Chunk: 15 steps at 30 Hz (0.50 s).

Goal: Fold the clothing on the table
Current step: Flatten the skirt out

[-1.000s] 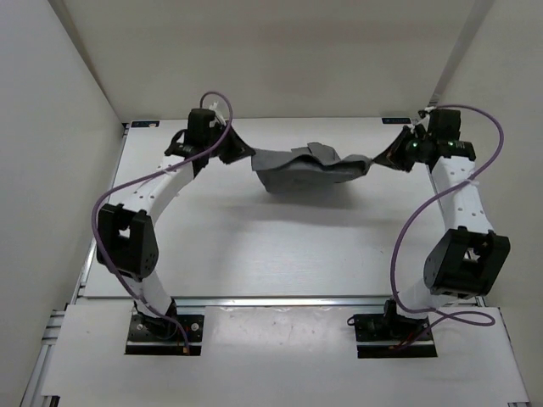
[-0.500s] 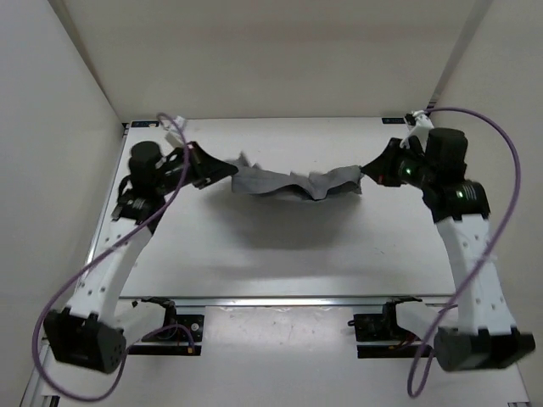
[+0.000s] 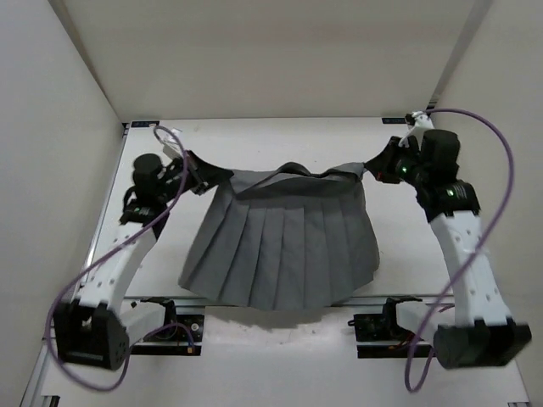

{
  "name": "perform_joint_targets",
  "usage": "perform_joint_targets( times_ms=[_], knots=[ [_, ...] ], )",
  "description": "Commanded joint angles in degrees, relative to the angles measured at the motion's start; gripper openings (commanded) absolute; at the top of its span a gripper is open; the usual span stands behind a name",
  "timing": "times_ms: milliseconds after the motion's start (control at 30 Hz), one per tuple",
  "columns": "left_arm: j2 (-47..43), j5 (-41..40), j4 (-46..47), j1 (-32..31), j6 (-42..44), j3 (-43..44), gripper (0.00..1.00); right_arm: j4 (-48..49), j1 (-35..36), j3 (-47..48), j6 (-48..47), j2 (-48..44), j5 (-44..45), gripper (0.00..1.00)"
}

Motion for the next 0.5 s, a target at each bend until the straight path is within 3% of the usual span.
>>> perform_joint_targets(
  times_ms=[0, 100, 267, 367, 467],
  knots=[
    [10.12, -4.17, 0.17, 0.75, -1.24, -4.90, 0.00, 6.18, -4.56, -3.23, 3.07, 9.12, -5.06, 0.00],
    [21.83, -3.21, 3.26, 0.06, -1.24, 0.44, 0.00, 9.53, -8.77, 1.59, 4.13, 18.09, -8.15, 0.00],
    [36.86, 0.56, 6.24, -0.04, -4.92, 24.31, 0.00, 9.80, -12.99, 21.33, 5.62, 28.66, -12.88, 0.00],
    [40.21, 1.71, 5.72, 0.76, -6.24, 34.87, 0.00, 9.01, -14.75, 30.40, 5.36, 31.83, -14.47, 0.00],
    [38.57, 4.34, 10.80, 2.86, -10.02, 34.75, 0.00, 9.88, -16.16, 30.36, 5.89, 29.38, -17.98, 0.00]
  ],
)
